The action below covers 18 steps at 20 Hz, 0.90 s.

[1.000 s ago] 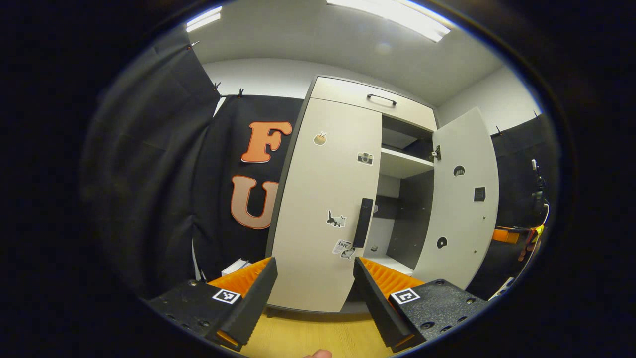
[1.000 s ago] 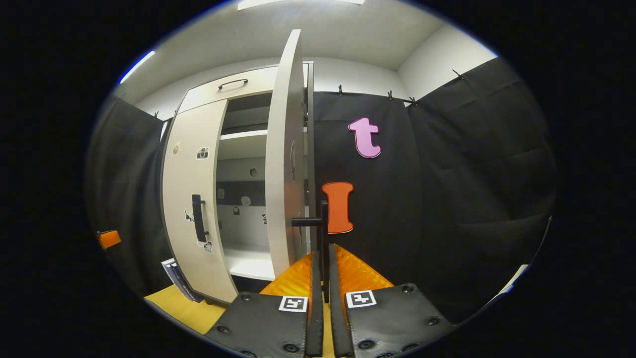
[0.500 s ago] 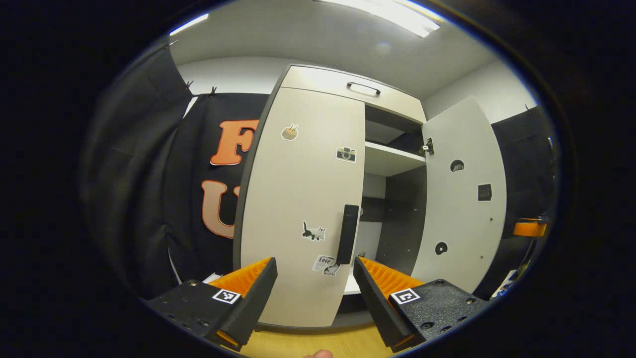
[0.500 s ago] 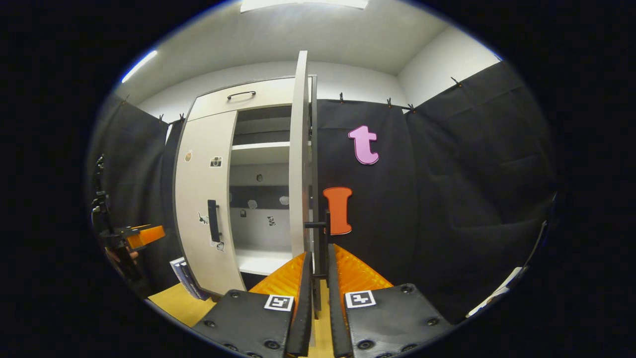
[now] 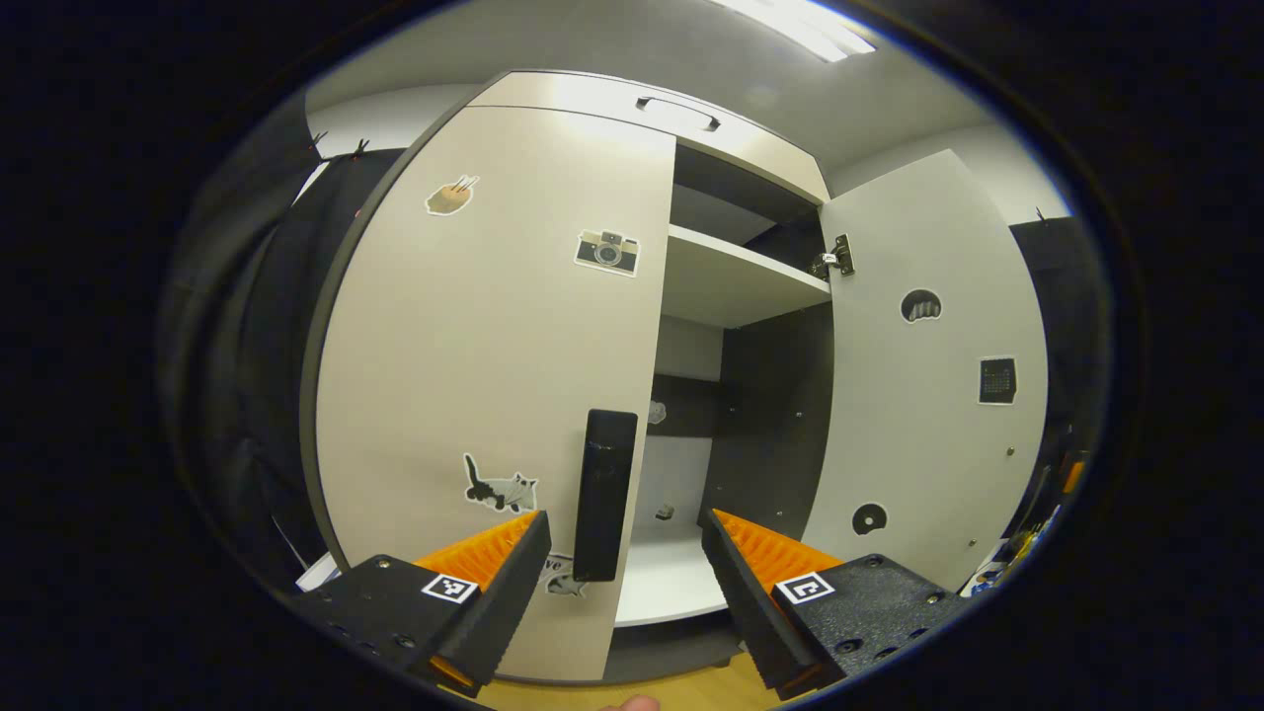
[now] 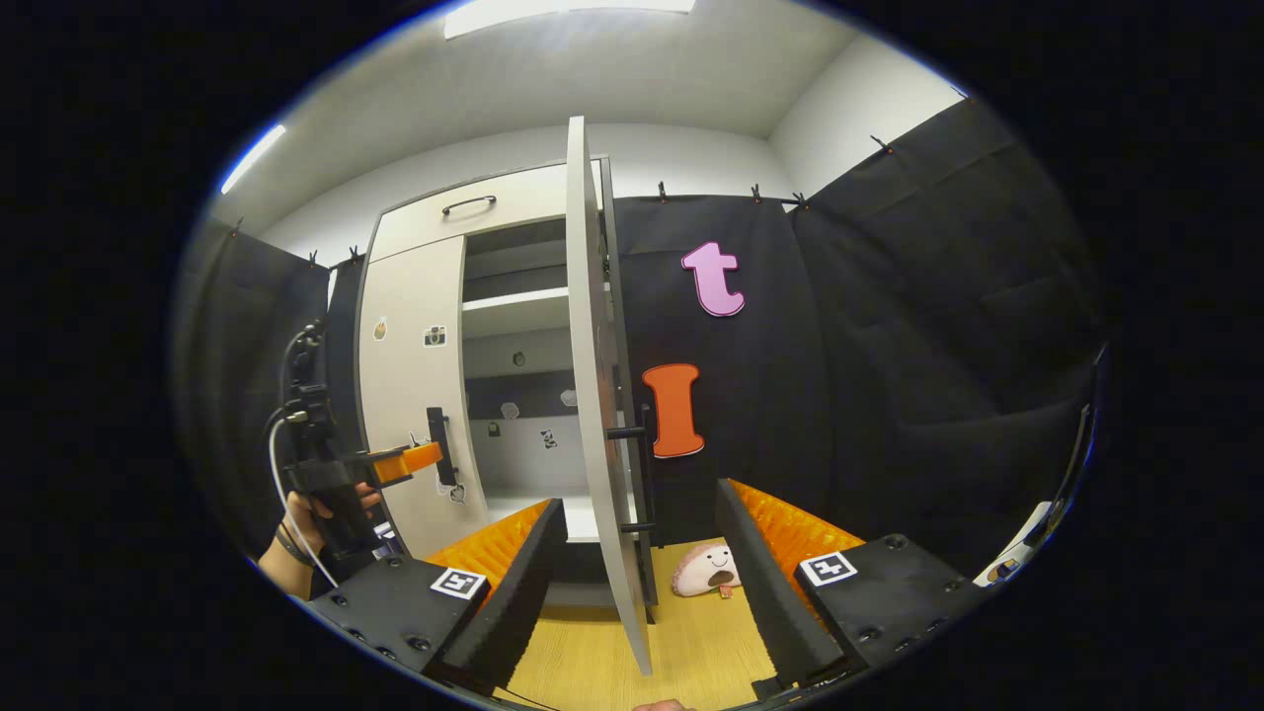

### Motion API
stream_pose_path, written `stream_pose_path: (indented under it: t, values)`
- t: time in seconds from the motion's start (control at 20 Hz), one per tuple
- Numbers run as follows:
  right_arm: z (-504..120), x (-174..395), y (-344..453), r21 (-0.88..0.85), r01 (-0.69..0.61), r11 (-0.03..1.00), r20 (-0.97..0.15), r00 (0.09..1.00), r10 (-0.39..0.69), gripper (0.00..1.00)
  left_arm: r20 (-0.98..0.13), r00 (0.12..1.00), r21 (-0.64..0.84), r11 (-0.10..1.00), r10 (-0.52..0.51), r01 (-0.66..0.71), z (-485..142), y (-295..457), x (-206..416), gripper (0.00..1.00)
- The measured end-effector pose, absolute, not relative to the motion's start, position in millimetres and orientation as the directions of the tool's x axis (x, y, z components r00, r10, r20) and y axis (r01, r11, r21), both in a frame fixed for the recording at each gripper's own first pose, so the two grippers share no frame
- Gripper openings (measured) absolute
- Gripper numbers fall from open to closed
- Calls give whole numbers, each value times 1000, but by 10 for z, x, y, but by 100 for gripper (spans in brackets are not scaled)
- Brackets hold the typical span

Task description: Open the right door of the double-door shoe cabinet with the right hand, and open the left door with the left hand.

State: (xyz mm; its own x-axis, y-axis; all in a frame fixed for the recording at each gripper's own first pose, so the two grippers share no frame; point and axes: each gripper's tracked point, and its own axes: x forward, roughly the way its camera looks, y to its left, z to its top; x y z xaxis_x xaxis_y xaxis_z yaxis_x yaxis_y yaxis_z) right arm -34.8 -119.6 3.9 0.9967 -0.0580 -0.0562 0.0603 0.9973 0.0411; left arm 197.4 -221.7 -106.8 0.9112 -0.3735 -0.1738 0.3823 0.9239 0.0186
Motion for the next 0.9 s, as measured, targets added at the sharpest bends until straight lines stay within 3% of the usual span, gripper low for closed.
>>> stream_pose_path:
  t: [0.05, 0.1, 0.15, 0.2, 0.55, 0.65, 0.75, 0.8, 0.85, 0.9]
  values:
    - [29, -384, -1217, 25, 66, 998, -57, 996, -65, 100, -173, 924, 54, 933, -341, 355, -1095, -2203, 2102, 95]
    - [33, -413, -1234, 1, 73, 997, -54, 996, -73, 99, -171, 932, 75, 939, -320, 336, -1116, -2206, 2208, 94]
    - [63, -432, -1256, -26, 84, 996, -46, 995, -85, 92, -170, 934, 80, 940, -316, 332, -1127, -2232, 2281, 99]
    - [94, -464, -1289, -52, 96, 994, -35, 995, -98, 92, -172, 933, 80, 940, -315, 332, -1146, -2254, 2342, 94]
    - [343, -635, -1253, -104, 119, 988, 59, 992, -113, 92, -176, 943, 53, 954, -283, 296, -1142, -2210, 2448, 89]
    - [326, -629, -1232, -95, 108, 990, 58, 993, -103, 97, -189, 944, 58, 957, -269, 284, -1144, -2168, 2470, 88]
    - [293, -610, -1231, -91, 107, 990, 49, 993, -103, 98, -199, 946, 51, 961, -256, 271, -1154, -2120, 2495, 80]
    - [268, -606, -1237, -89, 109, 990, 42, 994, -105, 98, -197, 935, 21, 952, -294, 304, -1142, -2207, 2472, 67]
    - [248, -608, -1248, -87, 112, 990, 36, 993, -109, 98, -220, 924, -14, 948, -313, 318, -1171, -2253, 2395, 63]
    - [231, -622, -1267, -84, 117, 990, 33, 993, -115, 98, -215, 925, -9, 948, -312, 318, -1175, -2264, 2463, 31]
